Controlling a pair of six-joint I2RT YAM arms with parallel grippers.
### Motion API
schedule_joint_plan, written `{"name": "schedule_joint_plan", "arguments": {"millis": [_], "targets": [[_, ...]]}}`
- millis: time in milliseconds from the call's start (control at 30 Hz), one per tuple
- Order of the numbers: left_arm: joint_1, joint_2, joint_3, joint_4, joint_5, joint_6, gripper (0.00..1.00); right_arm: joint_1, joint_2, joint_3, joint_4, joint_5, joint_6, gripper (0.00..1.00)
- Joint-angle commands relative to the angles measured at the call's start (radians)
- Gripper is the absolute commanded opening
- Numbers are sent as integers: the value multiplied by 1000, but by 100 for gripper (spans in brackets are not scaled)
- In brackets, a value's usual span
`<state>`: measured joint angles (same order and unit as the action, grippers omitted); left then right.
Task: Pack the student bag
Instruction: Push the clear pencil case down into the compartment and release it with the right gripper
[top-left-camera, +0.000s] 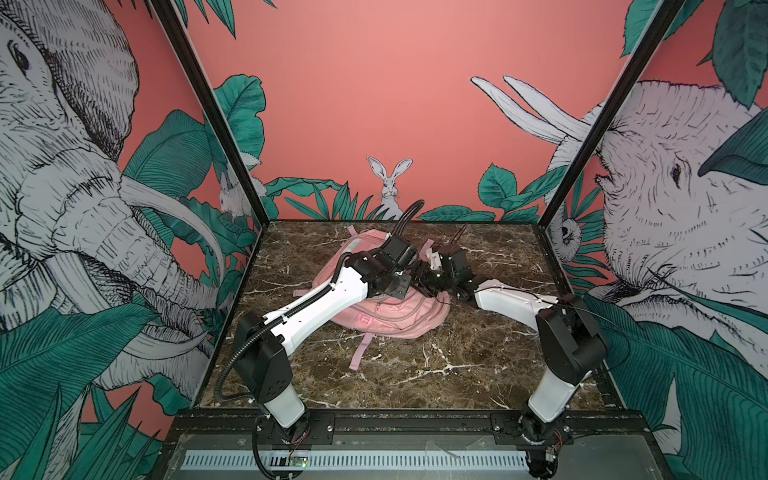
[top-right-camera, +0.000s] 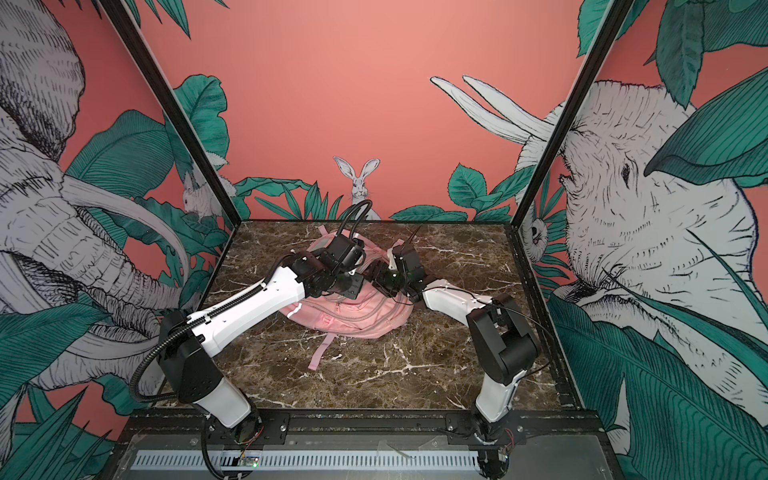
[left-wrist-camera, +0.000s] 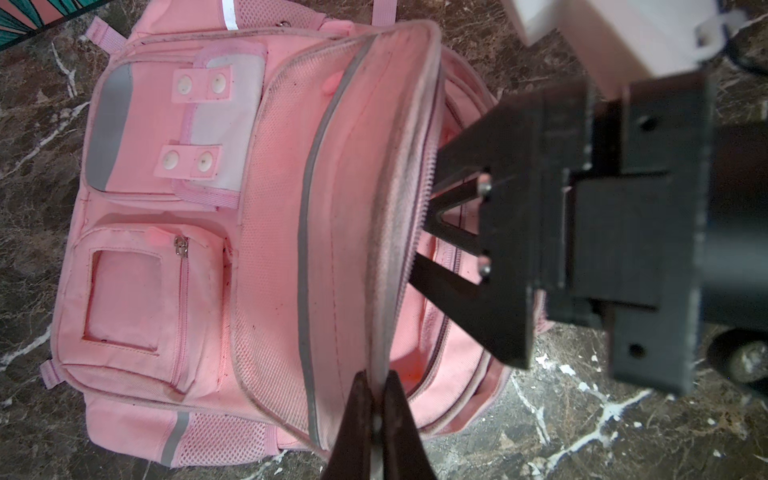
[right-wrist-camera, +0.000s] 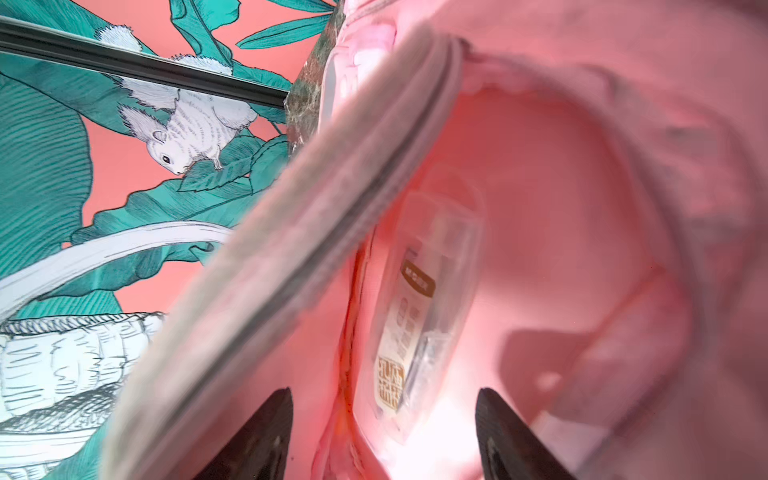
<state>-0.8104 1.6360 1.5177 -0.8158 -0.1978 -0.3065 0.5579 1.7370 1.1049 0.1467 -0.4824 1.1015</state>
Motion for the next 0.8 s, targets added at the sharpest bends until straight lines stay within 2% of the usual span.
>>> {"name": "schedule_joint_plan", "arguments": {"millis": [0, 300, 567, 667, 767], "targets": [[0, -52, -3, 51, 28, -3, 0, -17, -50, -18, -97, 23, -96, 68], [-17, -2, -4, 74, 60, 15, 0, -38, -234, -160, -231, 88, -202, 62], [-66, 150, 55, 74, 113, 31, 0, -44, -392, -236, -368, 176, -290, 62], [-72, 171, 62, 80, 132, 22, 8, -41, -444, -266, -381, 198, -303, 62], [-73, 152, 51, 90, 133, 21, 29, -24, -472, -283, -389, 219, -319, 63]]}}
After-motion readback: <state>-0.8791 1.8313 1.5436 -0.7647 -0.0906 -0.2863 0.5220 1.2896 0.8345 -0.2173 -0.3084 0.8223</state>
